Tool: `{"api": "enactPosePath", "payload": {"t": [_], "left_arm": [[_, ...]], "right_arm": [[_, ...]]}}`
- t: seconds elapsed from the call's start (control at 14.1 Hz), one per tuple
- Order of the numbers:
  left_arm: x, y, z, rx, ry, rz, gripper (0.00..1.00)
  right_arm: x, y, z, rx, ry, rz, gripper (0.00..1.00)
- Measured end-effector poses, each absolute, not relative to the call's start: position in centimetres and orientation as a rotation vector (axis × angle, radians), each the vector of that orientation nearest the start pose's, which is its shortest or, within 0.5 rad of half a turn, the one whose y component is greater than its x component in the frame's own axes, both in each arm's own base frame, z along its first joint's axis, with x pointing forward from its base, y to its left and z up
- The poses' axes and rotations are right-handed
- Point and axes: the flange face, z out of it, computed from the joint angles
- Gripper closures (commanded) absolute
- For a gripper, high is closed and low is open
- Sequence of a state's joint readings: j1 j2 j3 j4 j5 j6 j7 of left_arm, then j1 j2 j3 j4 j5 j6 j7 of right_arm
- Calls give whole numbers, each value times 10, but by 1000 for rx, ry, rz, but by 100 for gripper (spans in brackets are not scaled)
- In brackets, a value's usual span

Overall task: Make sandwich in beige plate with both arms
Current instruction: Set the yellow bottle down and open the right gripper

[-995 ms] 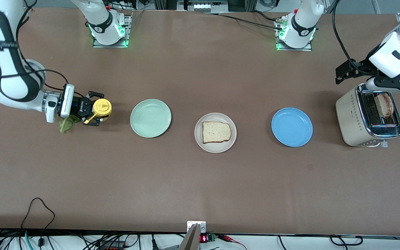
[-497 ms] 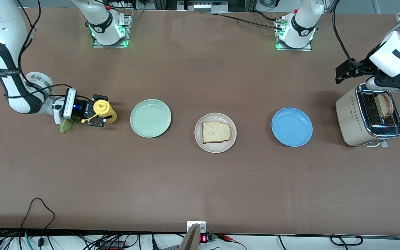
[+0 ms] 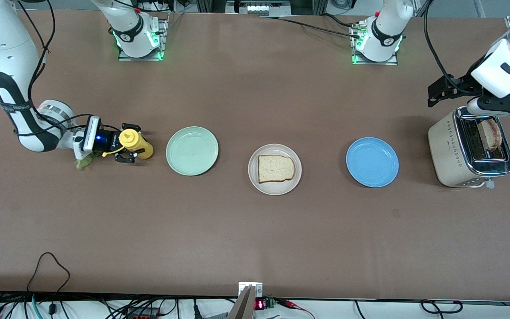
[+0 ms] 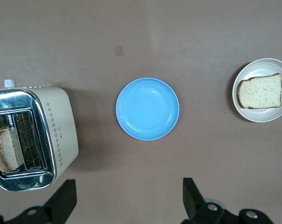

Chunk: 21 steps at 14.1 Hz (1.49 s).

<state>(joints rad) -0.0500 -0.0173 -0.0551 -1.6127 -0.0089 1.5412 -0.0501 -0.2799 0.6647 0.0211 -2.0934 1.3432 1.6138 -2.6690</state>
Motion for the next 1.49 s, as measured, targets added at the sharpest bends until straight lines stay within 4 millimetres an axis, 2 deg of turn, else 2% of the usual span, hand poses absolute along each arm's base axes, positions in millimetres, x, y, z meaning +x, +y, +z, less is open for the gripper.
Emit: {"api": "enactPosePath", "payload": {"t": [0.14, 0.21, 0.28, 0.43, 0.64, 0.85, 1.07, 1.49], "left_arm": [[542, -59, 613, -3143, 89, 83, 0], [542, -60, 613, -3143, 90, 82, 0], [542, -60, 613, -3143, 90, 81, 0], [542, -60, 614, -3143, 90, 79, 0], [543, -60, 614, -3143, 90, 79, 0], [543, -60, 614, -3144, 90, 78, 0], [543, -60, 614, -3143, 90, 79, 0], [543, -60, 614, -3144, 90, 79, 0]], "right_arm": [[500, -29, 102, -1378, -1176, -1144, 60], [498, -29, 97, -1375, -1172, -1146, 53], [497, -29, 94, -1373, -1168, -1147, 39], [498, -30, 93, -1369, -1163, -1151, 0], [507, -36, 99, -1365, -1175, -1172, 0], [514, -53, 105, -1382, -1185, -1177, 0], [510, -81, 108, -1431, -1179, -1135, 0], [483, -144, 109, -1497, -1122, -1054, 0]]}}
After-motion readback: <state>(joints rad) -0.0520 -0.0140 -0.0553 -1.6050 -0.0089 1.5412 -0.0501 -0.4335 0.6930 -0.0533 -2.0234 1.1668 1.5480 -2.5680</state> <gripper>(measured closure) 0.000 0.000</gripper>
